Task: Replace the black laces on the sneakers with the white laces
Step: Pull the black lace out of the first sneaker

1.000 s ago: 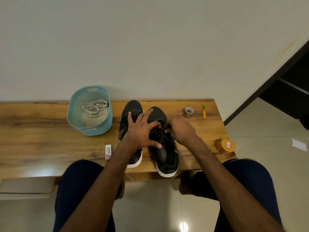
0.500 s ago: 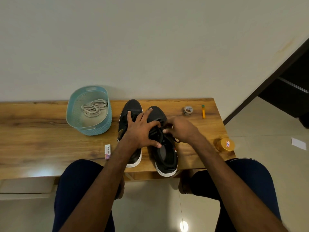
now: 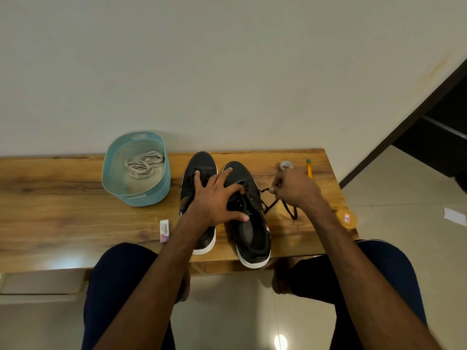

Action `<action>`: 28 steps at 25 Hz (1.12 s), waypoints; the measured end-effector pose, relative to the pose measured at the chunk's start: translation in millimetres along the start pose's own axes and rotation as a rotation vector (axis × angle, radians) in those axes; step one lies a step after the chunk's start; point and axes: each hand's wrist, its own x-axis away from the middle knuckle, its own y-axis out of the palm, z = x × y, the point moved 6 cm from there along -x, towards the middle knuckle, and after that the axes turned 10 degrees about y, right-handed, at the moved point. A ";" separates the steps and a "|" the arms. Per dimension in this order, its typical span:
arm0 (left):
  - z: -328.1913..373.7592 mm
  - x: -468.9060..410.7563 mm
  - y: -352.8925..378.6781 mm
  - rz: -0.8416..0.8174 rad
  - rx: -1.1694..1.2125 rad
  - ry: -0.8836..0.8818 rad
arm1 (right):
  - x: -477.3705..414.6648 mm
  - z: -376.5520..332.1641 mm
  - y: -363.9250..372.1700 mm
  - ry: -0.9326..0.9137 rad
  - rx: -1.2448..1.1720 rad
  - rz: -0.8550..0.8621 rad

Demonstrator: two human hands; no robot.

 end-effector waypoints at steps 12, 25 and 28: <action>10.0 -14.5 -0.4 0.051 0.237 -0.069 | 9.4 -30.8 39.9 -0.212 -0.273 -0.306; 7.2 -22.8 -2.3 0.359 0.367 -0.307 | 4.1 -22.0 48.7 -0.190 -0.419 -0.423; -16.9 -14.5 0.4 0.449 0.725 -0.411 | 2.4 -23.1 52.1 -0.185 -0.382 -0.404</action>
